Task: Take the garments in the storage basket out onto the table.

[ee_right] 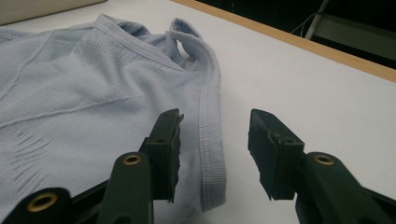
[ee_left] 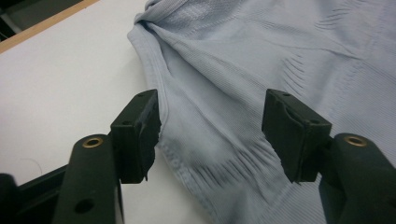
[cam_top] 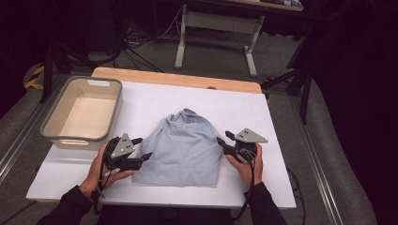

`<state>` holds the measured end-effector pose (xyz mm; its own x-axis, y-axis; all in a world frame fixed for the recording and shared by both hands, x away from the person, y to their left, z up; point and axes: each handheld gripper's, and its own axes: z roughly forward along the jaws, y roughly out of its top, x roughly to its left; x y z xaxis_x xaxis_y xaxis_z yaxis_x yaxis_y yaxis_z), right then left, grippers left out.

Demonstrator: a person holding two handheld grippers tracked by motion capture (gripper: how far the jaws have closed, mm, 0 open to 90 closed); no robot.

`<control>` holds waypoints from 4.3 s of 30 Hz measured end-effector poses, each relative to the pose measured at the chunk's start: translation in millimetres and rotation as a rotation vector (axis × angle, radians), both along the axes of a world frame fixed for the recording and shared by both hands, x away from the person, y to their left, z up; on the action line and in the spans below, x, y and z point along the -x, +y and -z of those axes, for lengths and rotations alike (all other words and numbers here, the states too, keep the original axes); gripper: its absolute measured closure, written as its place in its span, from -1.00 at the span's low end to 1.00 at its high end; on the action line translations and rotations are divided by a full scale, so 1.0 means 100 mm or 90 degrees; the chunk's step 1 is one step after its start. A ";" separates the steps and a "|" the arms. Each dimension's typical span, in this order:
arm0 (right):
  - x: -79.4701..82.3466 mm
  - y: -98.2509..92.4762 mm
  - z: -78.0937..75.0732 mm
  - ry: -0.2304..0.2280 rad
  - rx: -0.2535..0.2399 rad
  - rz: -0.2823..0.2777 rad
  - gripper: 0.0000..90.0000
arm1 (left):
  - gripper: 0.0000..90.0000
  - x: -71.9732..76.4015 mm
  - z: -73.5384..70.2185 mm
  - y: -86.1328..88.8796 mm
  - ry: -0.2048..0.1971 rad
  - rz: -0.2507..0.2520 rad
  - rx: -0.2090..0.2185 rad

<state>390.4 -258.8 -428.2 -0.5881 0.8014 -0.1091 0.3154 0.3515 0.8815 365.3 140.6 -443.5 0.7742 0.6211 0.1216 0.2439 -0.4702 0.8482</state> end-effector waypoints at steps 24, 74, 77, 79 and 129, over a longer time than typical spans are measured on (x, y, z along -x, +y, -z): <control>-0.13 0.03 0.20 0.133 0.051 -0.046 0.71 | 0.81 -0.41 0.14 -0.13 0.067 0.021 -0.103; -0.35 0.25 -0.15 0.030 0.060 -0.077 0.15 | 0.17 -0.72 0.02 -0.32 0.047 -0.037 -0.034; -0.51 0.42 -0.21 0.023 0.092 -0.106 0.26 | 0.09 -0.86 0.00 -0.35 0.071 -0.043 -0.029; -0.62 0.53 -0.25 0.036 0.092 -0.130 0.32 | 0.10 -0.95 0.02 -0.39 0.094 -0.042 -0.038; -1.27 0.89 -0.20 0.114 0.213 -0.091 0.94 | 0.85 -0.98 -0.13 -0.40 0.110 -0.013 0.002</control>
<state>517.3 -169.4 -408.2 -0.7244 0.6479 -0.2353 0.3812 0.6609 0.6464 463.6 101.0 -430.1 0.7704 0.6374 -0.0149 0.3962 -0.4604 0.7944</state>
